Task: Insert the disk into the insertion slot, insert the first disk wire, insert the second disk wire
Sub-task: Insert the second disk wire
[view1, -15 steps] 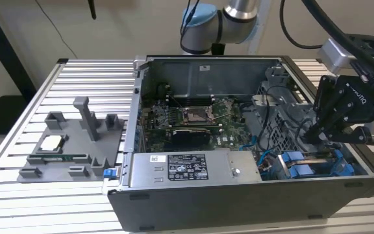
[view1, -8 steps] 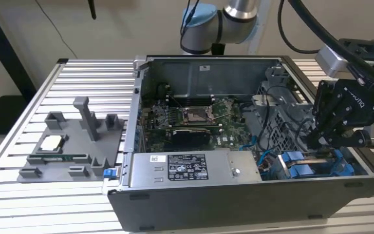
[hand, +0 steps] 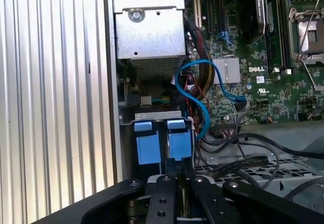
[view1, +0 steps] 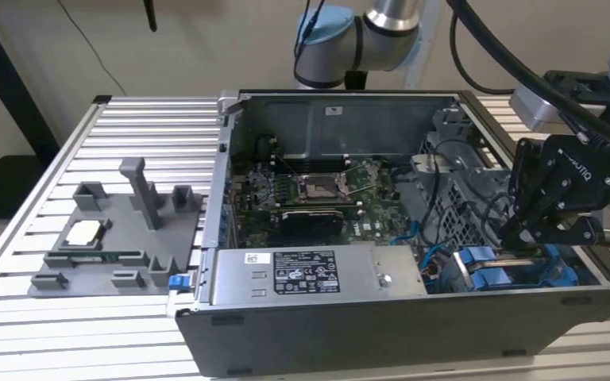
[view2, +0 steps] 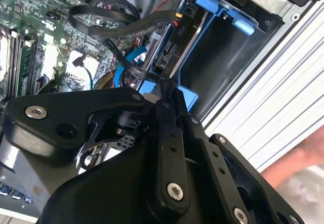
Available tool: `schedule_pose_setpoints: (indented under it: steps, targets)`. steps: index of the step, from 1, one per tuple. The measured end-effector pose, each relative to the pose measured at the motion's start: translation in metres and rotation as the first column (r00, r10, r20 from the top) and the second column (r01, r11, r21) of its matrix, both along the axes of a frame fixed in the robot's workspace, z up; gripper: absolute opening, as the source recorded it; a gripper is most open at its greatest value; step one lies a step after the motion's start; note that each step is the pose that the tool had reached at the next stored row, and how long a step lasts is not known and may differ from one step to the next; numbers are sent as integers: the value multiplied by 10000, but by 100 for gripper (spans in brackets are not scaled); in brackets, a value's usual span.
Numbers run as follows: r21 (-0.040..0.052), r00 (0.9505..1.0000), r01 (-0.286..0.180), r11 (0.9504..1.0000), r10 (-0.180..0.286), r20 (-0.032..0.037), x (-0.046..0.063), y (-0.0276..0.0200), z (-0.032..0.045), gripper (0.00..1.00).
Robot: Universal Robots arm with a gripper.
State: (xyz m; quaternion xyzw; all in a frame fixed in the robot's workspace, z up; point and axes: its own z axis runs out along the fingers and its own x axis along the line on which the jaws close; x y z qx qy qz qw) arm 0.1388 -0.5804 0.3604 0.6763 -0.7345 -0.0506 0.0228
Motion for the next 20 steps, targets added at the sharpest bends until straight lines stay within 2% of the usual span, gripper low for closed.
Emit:
schedule_pose_setpoints:
  steps: [3, 4, 7, 15, 17, 20]
  targets:
    - [1, 10000, -1, 10000, 1, 39, 0, 2, -11, 16]
    - [-3, 9999, 1, 10000, 0, 111, 0, 13, -28, 16]
    - [-1, 9997, -1, 10000, 1, 232, 0, 35, -54, 16]
    - [-3, 9980, -146, 9999, 146, 609, 1, 85, -120, 16]
    - [-1, 9976, -192, 9998, 192, 665, 3, 92, -130, 16]
    - [-3, 9972, -245, 9997, 244, 712, 7, 98, -134, 16]
